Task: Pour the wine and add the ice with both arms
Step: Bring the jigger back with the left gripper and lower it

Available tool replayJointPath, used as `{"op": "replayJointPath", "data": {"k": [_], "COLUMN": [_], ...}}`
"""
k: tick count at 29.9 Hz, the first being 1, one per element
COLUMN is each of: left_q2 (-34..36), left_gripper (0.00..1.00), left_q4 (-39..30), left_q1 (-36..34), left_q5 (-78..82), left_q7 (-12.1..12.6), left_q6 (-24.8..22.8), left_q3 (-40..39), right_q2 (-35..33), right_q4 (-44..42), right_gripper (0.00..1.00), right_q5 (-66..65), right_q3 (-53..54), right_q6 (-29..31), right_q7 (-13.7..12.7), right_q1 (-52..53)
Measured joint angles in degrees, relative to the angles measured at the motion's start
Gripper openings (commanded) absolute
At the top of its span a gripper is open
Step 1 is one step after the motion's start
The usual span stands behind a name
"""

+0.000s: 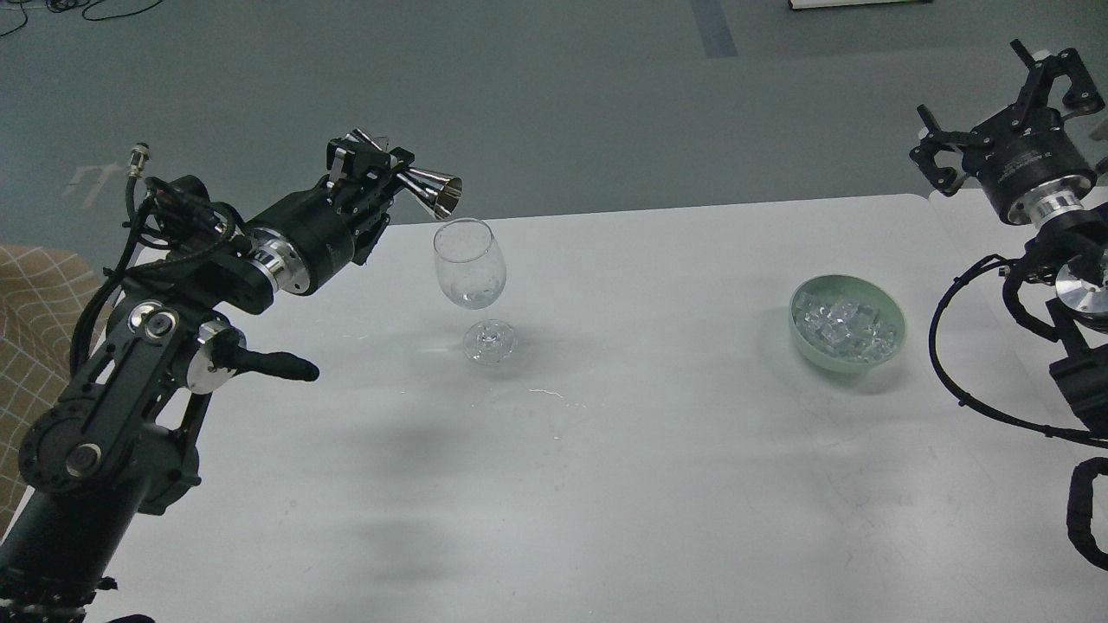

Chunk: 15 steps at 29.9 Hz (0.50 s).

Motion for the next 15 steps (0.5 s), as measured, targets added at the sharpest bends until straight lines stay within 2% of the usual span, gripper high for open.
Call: {"op": "replayJointPath", "data": {"k": [10,15], "left_q2": [-1.5,-3.3], "left_gripper": [0.00,0.00], "left_q4": [-1.2,-1.2], "left_q1": [2.5,9.3], "left_q5": [-18.6,-30.3], "left_q7": [0.8,-0.5], "left_q6": [5.0,6.1], "left_q3": [-7.5,-14.1], "right_q2": [-1.2,-1.6], "right_q4": [0.3,0.5], "right_gripper": [1.00,1.00], "right_q5": [0.0,0.0], "right_q3": [0.0,-0.1], "right_q6": [-0.2,-0.6], "right_q7": [-0.1,-0.2], "right_q1": [-0.8,-1.0]}}
